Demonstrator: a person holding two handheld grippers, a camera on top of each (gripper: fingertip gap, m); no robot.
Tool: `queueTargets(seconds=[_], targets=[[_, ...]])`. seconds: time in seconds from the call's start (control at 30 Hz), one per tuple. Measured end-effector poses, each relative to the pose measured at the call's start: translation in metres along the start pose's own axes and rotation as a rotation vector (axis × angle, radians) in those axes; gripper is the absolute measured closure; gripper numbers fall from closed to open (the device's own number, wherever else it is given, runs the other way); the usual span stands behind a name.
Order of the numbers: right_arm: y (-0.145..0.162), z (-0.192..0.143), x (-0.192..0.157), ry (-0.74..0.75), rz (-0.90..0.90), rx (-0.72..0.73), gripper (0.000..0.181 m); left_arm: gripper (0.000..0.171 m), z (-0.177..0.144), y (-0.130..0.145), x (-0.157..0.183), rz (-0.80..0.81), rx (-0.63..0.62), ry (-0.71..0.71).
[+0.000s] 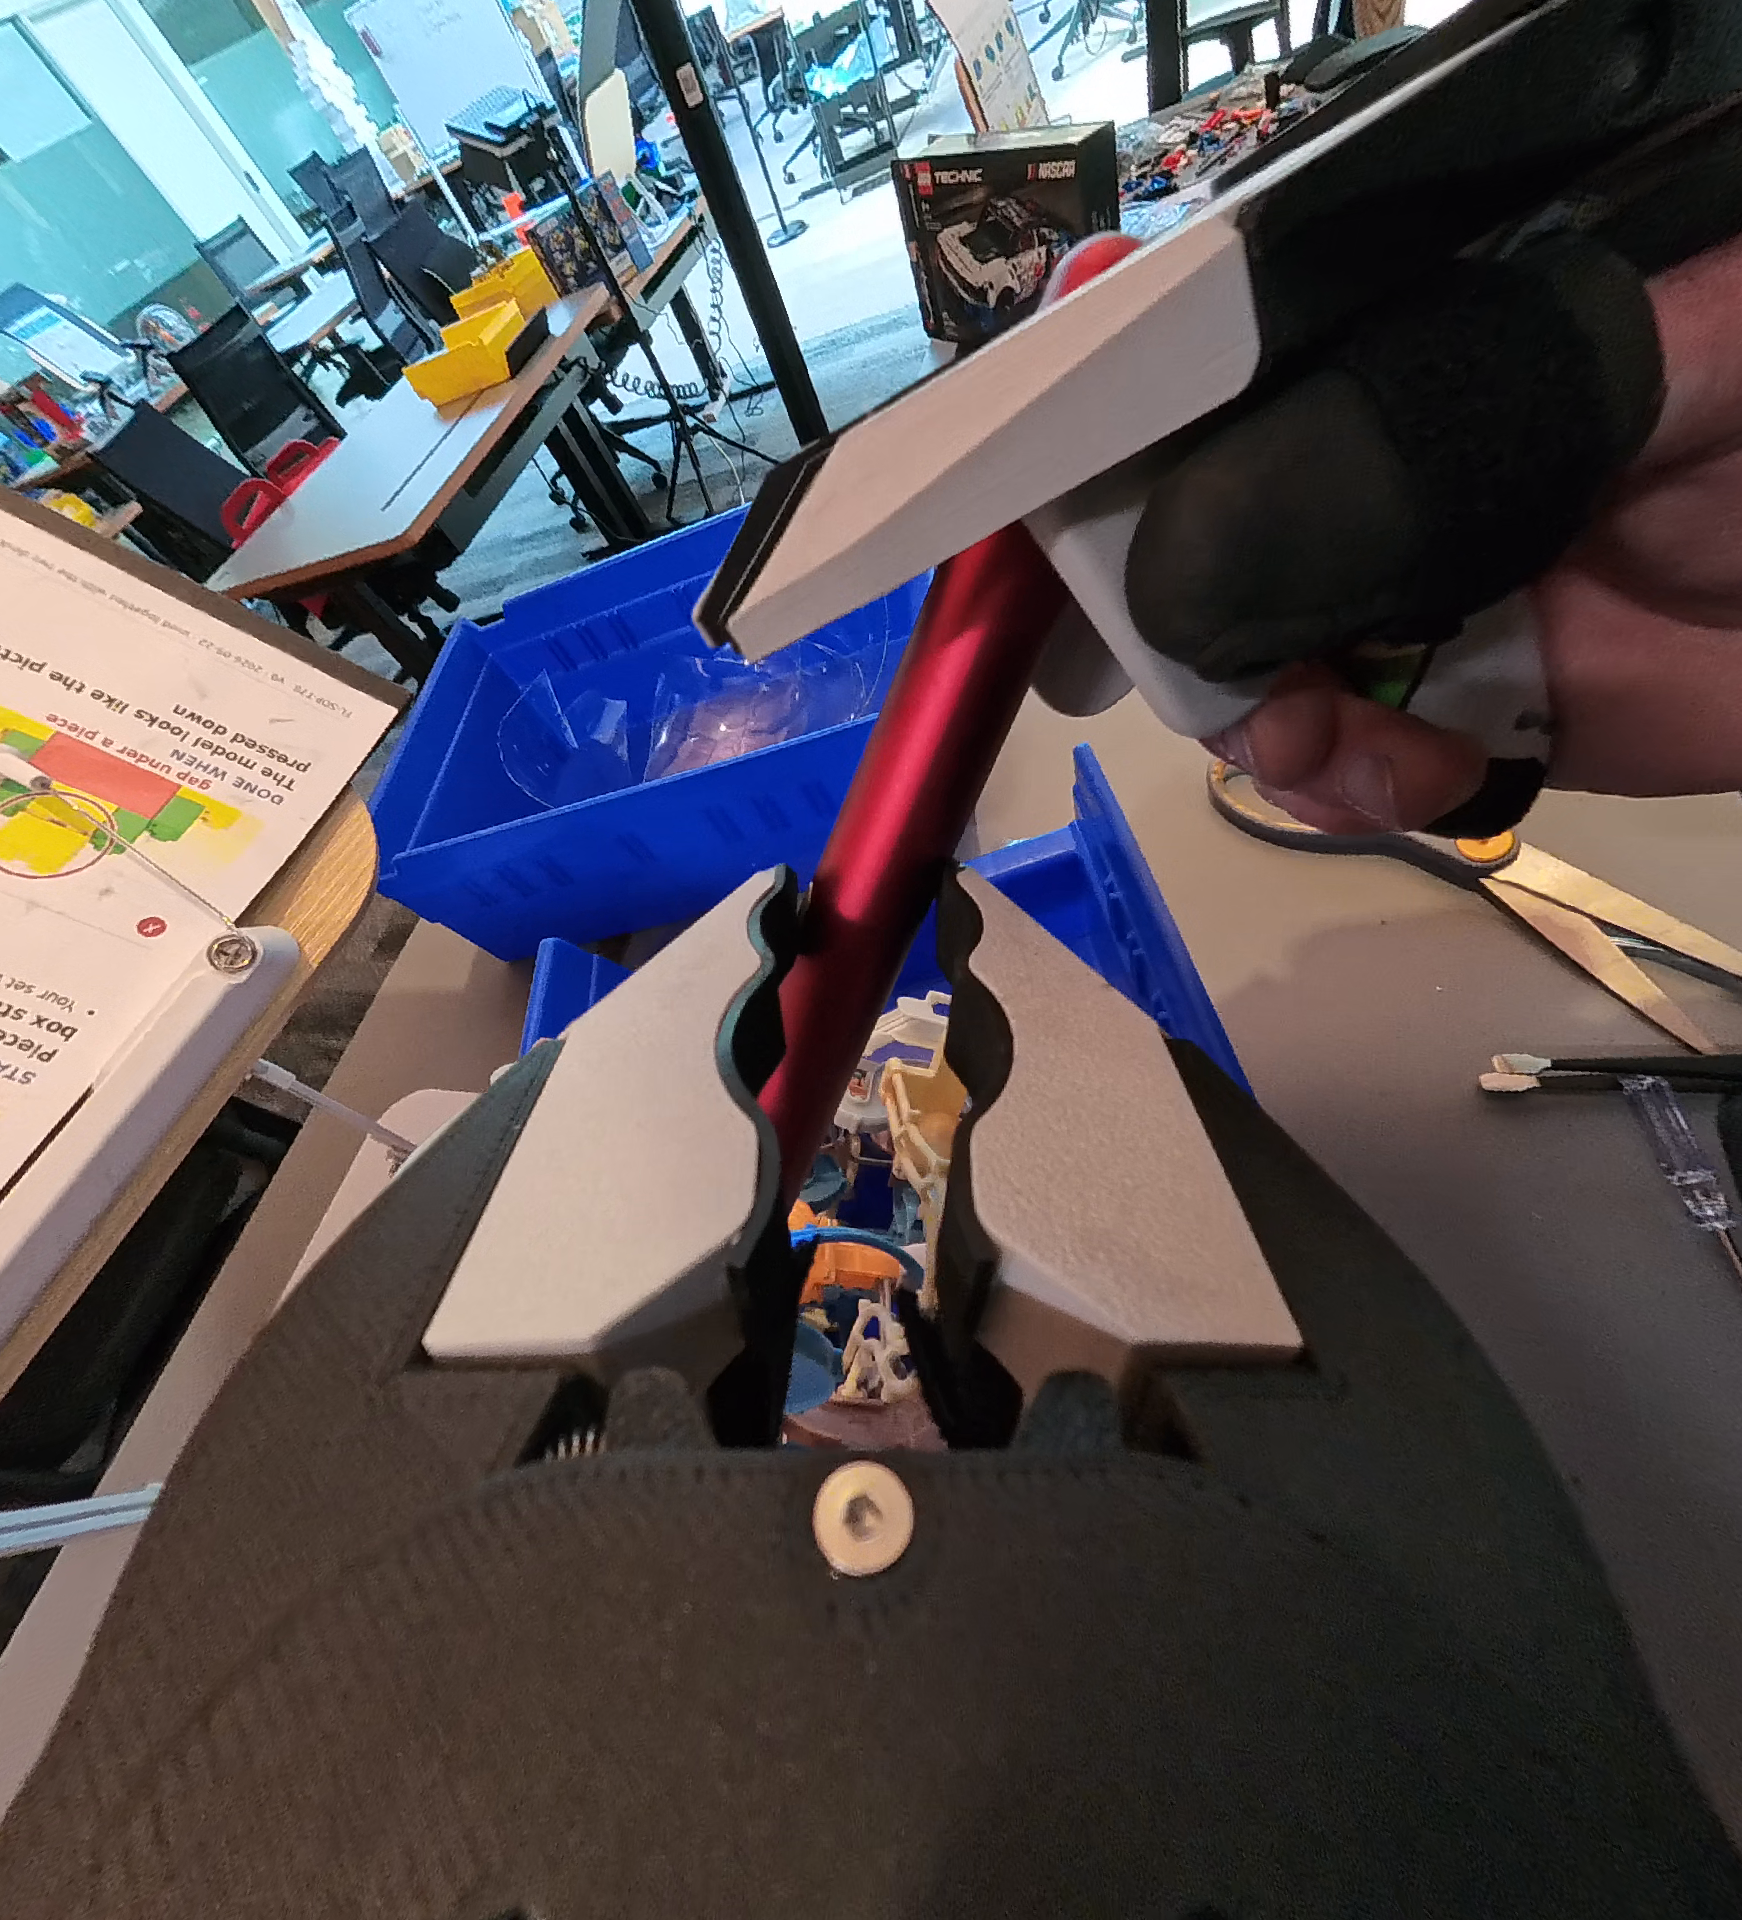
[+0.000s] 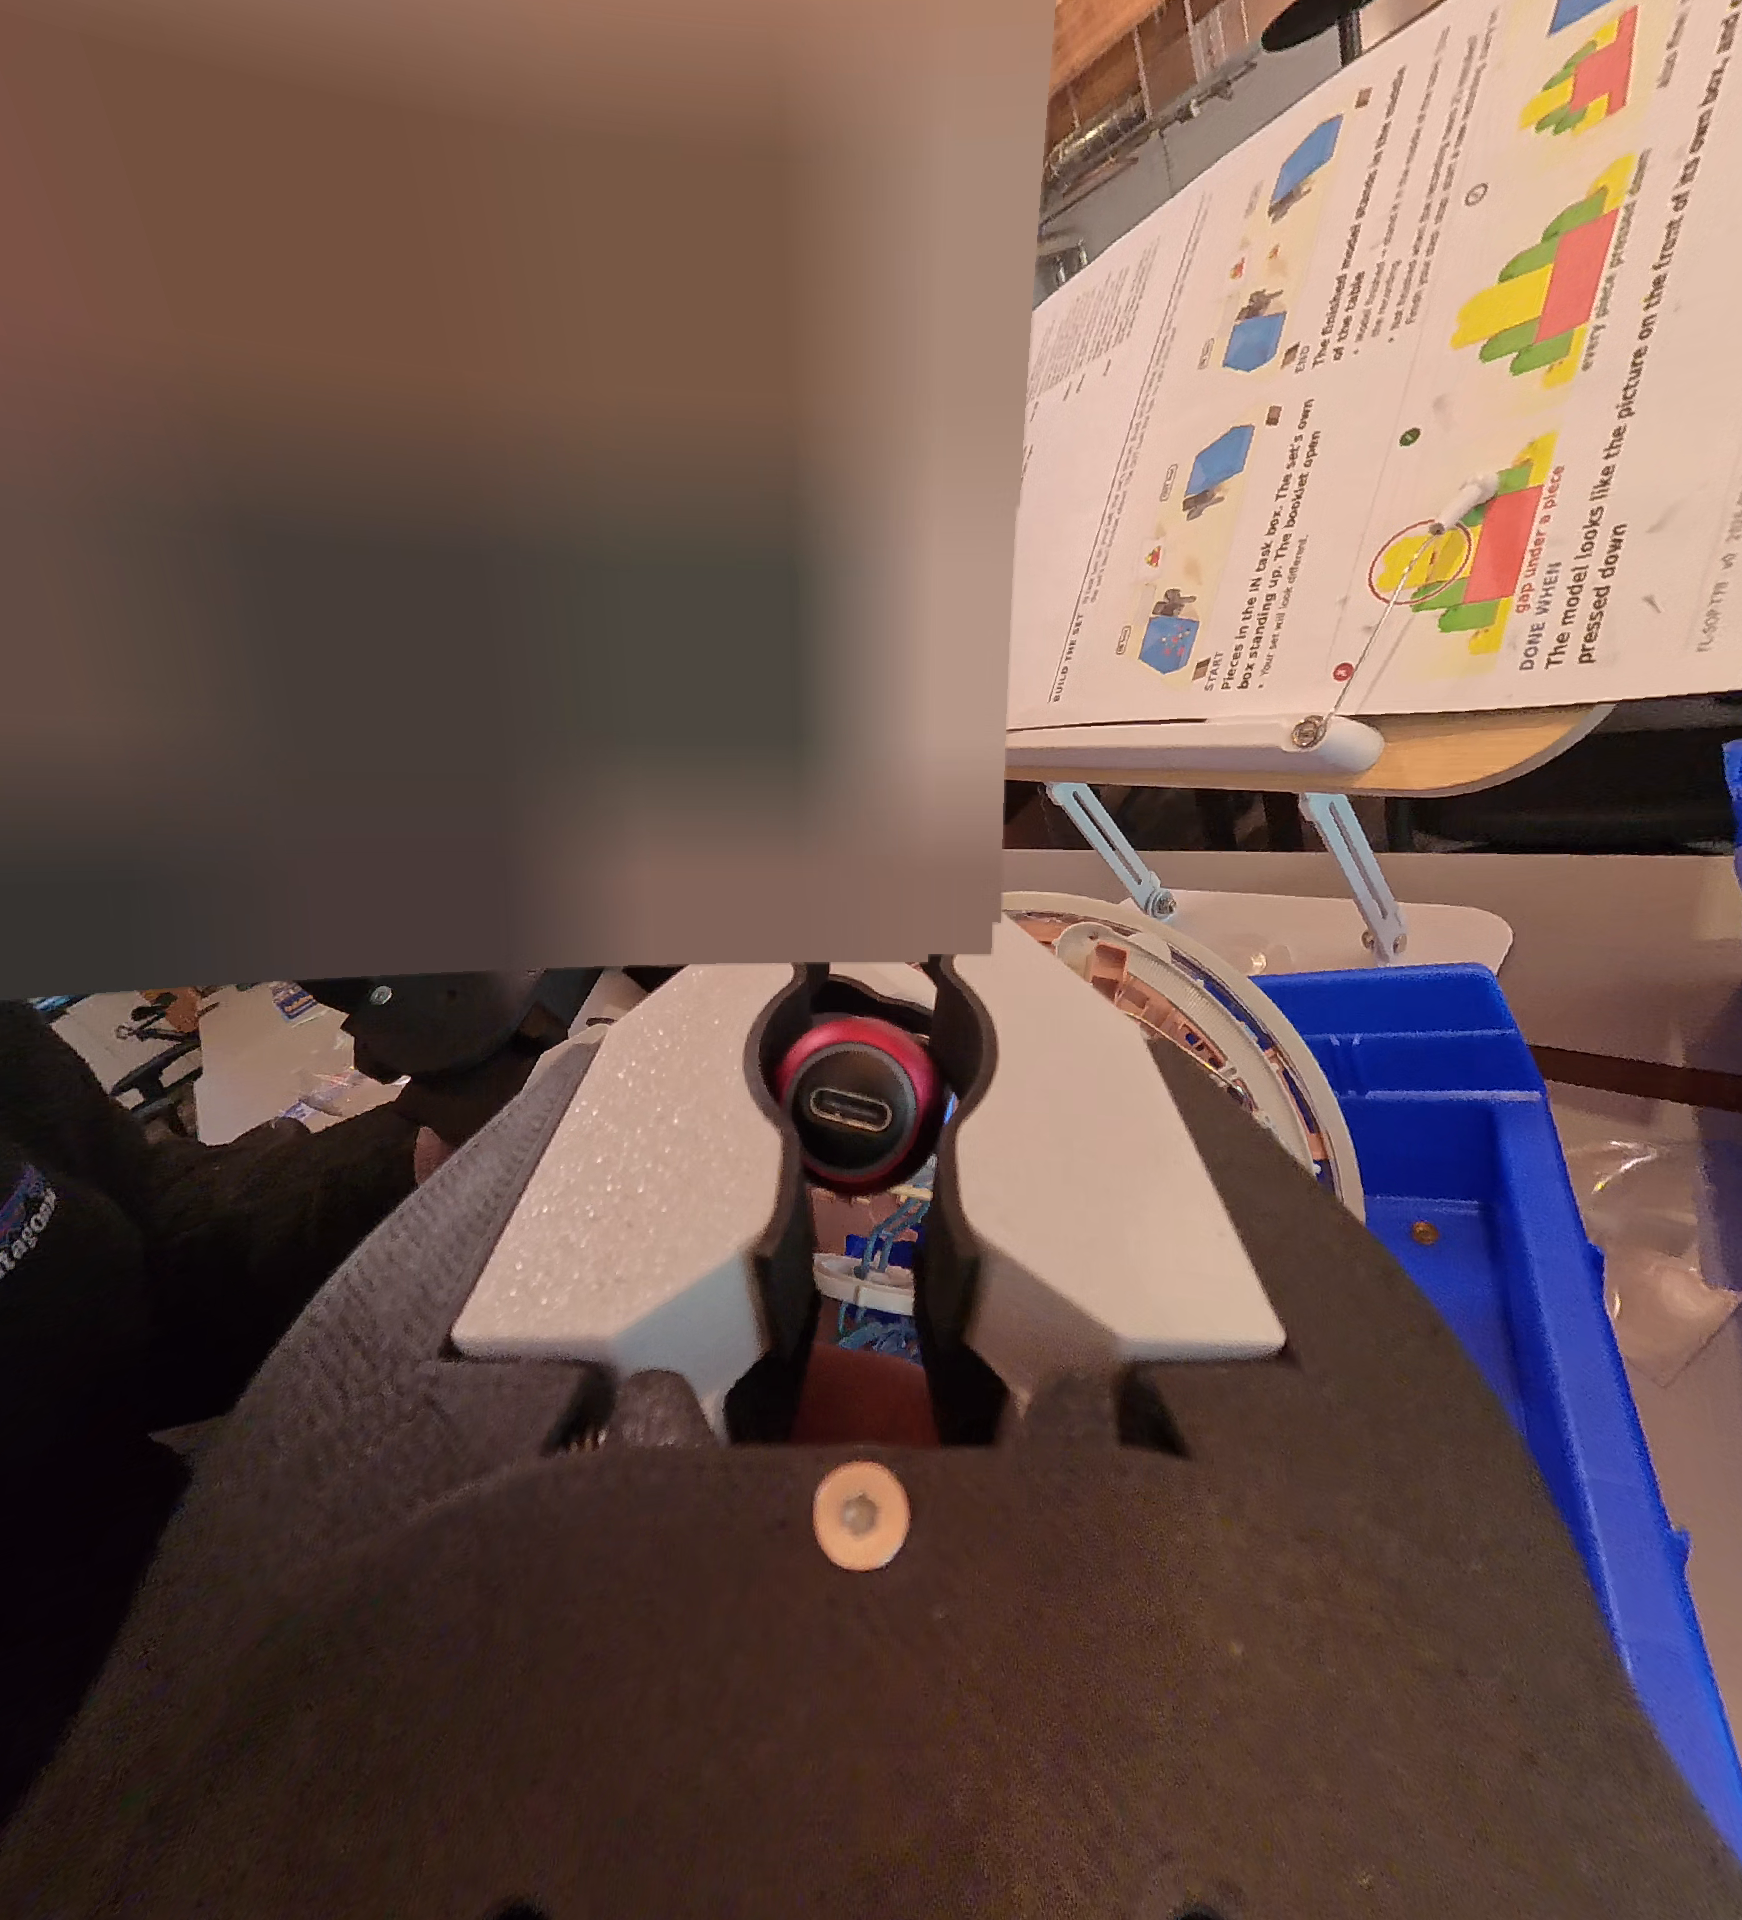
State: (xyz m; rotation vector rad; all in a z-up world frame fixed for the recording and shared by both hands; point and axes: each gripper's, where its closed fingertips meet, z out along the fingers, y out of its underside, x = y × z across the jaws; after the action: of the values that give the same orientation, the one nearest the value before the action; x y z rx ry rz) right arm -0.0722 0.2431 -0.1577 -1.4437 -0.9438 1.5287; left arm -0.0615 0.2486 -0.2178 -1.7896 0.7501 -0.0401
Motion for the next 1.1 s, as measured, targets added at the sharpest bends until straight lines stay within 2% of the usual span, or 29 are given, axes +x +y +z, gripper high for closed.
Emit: queueTargets(seconds=[0.03, 0.17, 0.23, 0.33, 0.4, 0.47, 0.7, 0.73, 1.1], targets=[[0.0, 0.0, -0.001, 0.0, -0.006, 0.006, 0.167, 0.147, 0.0, 0.0, 0.0, 0.002, 0.005, -0.004], [0.0, -0.002, -0.003, 0.0, -0.021, 0.03, 0.168, 0.146, -0.001, 0.0, 0.003, 0.001, 0.018, 0.003], [0.003, -0.002, -0.004, 0.002, -0.042, 0.03, 0.169, 0.146, 0.002, 0.004, 0.007, -0.052, 0.047, 0.024], [0.0, -0.004, -0.005, -0.01, -0.036, 0.066, 0.169, 0.147, 0.002, 0.001, 0.007, 0.083, 0.04, -0.02], [-0.002, -0.007, -0.005, -0.02, -0.035, 0.086, 0.17, 0.147, 0.002, 0.0, 0.011, 0.042, 0.05, 0.02], [-0.005, -0.009, -0.01, -0.039, -0.052, 0.116, 0.17, 0.148, 0.002, -0.002, 0.013, 0.096, 0.053, 0.005], [-0.021, -0.025, -0.029, -0.074, -0.111, 0.196, 0.173, 0.142, -0.004, -0.021, 0.027, 0.112, 0.101, 0.025], [-0.023, -0.027, -0.033, -0.081, -0.11, 0.208, 0.174, 0.147, -0.006, -0.024, 0.031, 0.13, 0.113, 0.029], [-0.015, -0.05, -0.059, -0.09, -0.032, 0.225, 0.172, 0.151, -0.025, -0.031, 0.062, 0.171, 0.09, 0.055]])
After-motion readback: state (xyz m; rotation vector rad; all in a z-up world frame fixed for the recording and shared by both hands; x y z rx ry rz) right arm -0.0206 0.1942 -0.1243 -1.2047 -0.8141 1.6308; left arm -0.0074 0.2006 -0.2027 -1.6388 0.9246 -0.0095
